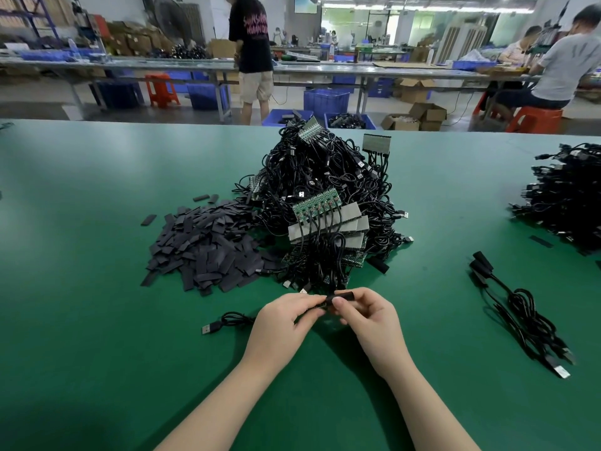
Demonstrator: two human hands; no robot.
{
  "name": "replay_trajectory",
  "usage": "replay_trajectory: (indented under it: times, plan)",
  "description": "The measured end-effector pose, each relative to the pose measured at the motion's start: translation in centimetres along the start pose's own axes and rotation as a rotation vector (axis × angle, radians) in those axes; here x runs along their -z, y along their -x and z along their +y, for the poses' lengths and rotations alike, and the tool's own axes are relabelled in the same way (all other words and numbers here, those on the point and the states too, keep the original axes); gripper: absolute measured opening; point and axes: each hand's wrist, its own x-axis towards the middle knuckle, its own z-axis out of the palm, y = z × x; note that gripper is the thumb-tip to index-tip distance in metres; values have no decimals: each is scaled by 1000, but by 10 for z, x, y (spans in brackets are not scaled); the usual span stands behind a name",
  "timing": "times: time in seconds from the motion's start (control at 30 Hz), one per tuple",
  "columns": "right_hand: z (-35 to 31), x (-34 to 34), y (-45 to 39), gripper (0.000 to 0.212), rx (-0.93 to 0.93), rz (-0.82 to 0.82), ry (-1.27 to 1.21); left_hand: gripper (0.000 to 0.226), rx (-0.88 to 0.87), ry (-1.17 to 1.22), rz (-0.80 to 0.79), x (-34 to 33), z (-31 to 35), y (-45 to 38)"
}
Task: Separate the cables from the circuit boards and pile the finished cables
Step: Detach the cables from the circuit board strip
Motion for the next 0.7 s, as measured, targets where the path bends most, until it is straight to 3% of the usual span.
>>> replay_trajectory:
  times: [0.4,0.7]
  plan:
    - [0,-3,1,23,45,-30,127,29,34,-3,16,0,-2,0]
    - [-2,-4,2,24,52,-74,135,31,-36,-24,41,-1,2,3]
